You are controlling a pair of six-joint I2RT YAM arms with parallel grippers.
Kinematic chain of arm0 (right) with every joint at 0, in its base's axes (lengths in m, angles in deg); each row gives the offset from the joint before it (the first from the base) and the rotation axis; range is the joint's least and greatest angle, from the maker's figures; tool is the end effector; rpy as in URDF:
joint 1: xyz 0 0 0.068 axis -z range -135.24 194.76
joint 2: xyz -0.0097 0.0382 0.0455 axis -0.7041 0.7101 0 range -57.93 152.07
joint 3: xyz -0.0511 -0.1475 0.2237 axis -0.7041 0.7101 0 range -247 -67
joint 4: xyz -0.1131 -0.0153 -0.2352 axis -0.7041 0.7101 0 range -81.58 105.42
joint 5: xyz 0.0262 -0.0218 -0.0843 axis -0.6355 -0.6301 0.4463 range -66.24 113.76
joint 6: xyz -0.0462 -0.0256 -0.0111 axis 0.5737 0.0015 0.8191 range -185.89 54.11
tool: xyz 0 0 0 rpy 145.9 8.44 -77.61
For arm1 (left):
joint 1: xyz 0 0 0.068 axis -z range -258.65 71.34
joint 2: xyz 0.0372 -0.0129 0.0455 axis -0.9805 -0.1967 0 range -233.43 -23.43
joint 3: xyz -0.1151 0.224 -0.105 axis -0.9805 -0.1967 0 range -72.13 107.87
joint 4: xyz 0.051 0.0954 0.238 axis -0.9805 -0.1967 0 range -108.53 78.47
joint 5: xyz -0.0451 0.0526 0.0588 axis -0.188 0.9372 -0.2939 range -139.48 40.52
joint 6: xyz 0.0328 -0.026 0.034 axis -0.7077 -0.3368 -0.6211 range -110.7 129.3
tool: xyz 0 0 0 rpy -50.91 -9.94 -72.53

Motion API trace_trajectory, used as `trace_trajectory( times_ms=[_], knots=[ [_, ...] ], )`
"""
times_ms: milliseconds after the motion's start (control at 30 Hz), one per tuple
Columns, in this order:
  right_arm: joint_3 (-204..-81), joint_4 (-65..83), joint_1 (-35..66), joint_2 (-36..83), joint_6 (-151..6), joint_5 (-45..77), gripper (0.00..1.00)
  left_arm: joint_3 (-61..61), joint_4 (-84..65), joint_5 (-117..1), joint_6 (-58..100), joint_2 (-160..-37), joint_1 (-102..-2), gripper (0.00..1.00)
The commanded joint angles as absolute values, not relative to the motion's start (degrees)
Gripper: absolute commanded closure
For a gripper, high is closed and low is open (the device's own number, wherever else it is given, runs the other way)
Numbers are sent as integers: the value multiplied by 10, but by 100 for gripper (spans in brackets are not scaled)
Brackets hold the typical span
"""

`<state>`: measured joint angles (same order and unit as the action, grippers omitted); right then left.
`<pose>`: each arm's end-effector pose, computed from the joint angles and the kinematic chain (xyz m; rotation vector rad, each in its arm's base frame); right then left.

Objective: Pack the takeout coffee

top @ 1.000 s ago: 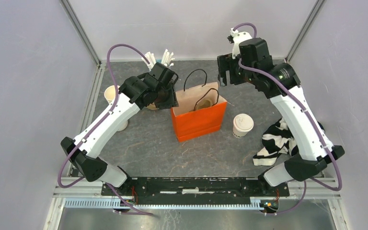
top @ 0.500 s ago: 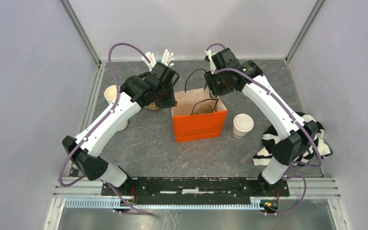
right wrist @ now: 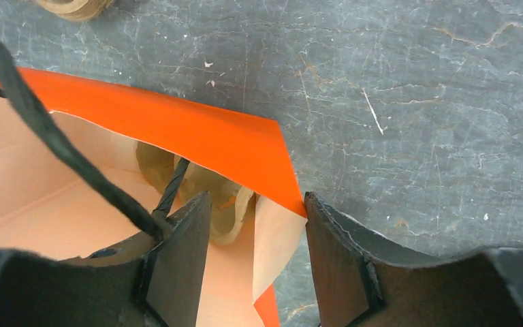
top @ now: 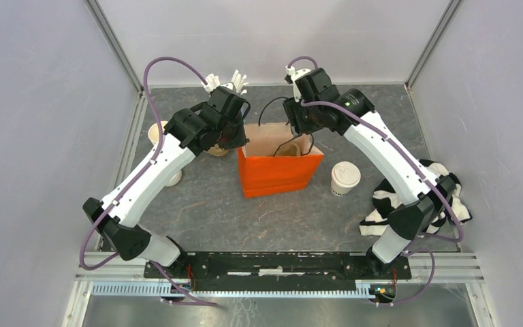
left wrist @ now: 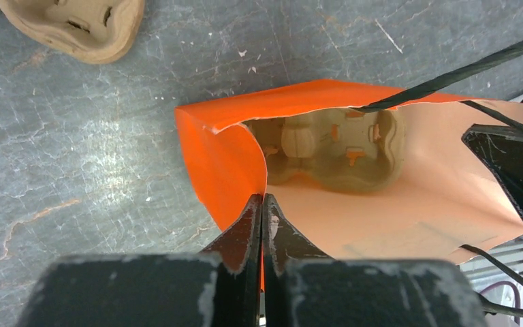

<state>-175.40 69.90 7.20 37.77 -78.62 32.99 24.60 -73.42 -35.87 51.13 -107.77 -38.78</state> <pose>0.2762 0.2052 0.4064 -0.4480 2.3763 0.2095 0.2285 -0.1800 0.4049 -0.1485 2.4312 -0.3677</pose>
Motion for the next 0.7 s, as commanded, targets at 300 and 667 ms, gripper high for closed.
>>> trace_trajectory(
  times_ms=[300, 667],
  knots=[
    [-1737, 580, 72, 353, -779, 369, 63, 175, -597, -305, 435, -1008, -389, 98],
    [-1590, 343, 72, 264, -710, 372, 71, -30, -327, -277, 380, -878, -388, 98]
  ],
)
